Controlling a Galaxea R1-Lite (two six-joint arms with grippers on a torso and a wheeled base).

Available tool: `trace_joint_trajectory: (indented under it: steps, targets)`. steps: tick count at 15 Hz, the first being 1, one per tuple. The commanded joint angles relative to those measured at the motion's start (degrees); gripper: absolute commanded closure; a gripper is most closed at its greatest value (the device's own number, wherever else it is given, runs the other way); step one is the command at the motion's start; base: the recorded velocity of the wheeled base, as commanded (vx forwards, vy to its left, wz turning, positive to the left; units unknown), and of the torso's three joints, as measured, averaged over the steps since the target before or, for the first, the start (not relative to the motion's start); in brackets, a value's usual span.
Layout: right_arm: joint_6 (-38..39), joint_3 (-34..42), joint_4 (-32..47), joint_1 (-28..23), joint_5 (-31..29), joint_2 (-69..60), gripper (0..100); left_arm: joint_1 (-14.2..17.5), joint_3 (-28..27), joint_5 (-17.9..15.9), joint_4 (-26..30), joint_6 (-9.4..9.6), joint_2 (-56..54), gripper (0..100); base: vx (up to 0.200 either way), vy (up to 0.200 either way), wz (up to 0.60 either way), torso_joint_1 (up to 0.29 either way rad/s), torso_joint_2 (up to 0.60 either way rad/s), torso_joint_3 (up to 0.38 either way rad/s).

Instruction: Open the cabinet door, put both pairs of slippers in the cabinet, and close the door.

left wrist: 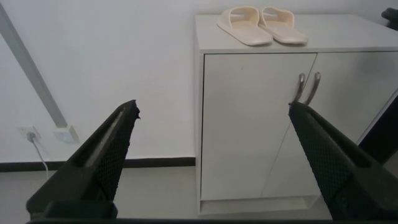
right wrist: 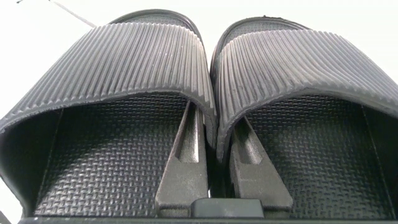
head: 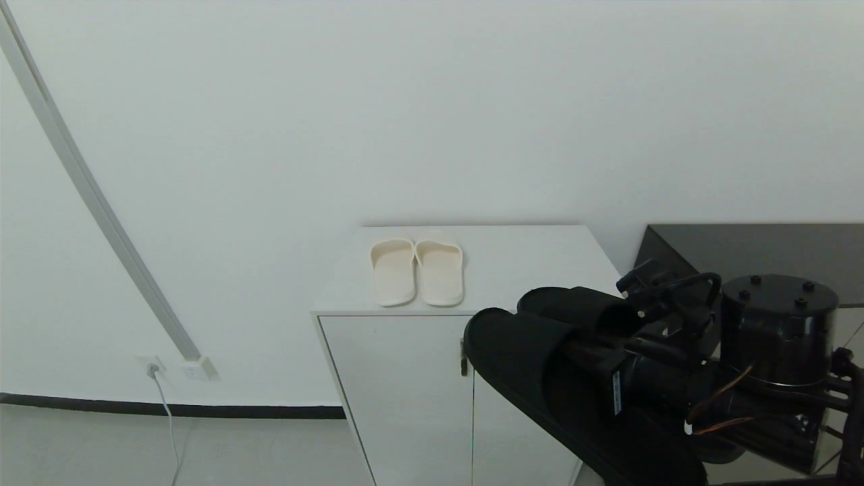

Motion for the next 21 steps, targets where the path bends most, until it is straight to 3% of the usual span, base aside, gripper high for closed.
trace_joint_trajectory:
  steps: [1,9,21]
  targets:
    - [0.0,0.2,0.0,0.0,0.0,0.3,100,0.0,0.0,0.0,0.0,-0.01,0.1,0,0.000,0.000,0.00,0.000,0.00,0.000]
    - [0.0,0.6,-0.1,0.0,0.0,0.4,100,0.0,0.0,0.0,0.0,0.07,0.1,0,0.000,0.000,0.00,-0.021,0.05,0.029]
    - [-0.9,1.2,-0.2,0.0,0.0,0.7,100,0.0,0.0,0.0,0.0,0.07,0.1,0,0.000,0.000,0.00,-0.198,0.46,0.264]
